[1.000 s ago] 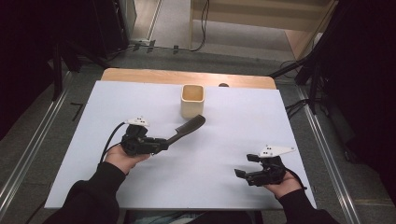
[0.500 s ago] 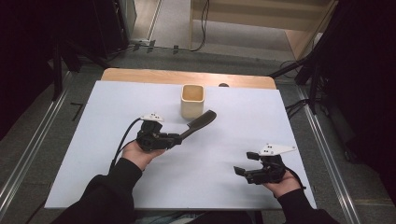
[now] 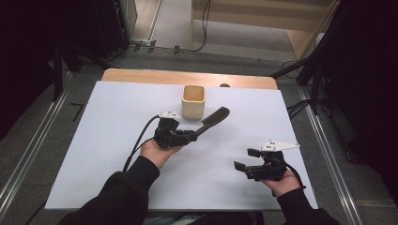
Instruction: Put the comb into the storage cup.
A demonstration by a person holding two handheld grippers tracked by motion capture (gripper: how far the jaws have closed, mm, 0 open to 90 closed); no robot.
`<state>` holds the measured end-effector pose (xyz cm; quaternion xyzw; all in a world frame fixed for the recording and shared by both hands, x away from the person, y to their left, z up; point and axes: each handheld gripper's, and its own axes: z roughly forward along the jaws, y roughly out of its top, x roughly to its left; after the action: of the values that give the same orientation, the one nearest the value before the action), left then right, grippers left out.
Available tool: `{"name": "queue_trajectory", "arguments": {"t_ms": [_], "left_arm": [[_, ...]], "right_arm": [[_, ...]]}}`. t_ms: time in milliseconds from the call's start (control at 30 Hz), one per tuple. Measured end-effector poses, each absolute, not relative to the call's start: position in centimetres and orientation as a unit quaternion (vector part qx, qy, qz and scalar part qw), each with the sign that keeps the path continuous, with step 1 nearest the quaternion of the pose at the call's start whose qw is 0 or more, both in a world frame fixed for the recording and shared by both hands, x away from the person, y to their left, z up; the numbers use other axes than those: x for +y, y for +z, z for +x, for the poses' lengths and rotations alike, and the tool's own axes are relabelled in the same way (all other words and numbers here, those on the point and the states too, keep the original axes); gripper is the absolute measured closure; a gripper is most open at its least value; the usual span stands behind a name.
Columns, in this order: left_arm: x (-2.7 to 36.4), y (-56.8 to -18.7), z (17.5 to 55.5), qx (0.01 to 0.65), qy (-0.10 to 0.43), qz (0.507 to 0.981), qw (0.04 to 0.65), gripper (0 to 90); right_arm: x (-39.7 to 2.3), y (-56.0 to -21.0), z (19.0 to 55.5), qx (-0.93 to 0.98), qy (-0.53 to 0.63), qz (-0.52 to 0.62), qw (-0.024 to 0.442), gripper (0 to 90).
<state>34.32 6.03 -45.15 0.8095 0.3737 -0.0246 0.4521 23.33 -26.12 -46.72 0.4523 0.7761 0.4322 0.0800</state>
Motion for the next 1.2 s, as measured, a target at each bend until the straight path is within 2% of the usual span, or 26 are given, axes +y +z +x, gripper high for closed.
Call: {"name": "queue_trajectory", "arguments": {"t_ms": [333,1200], "left_arm": [[4.0,-45.8,34.7,0.395,-0.024,0.786,0.475,72.5],[0.5,-47.3,33.6,0.402,0.009,0.753,0.522,72.5]], "right_arm": [[-25.4,-45.8,24.0,0.754,0.451,0.472,0.071,16.3],[-25.2,-44.8,25.9,0.717,0.465,0.509,0.105,18.2]]}}
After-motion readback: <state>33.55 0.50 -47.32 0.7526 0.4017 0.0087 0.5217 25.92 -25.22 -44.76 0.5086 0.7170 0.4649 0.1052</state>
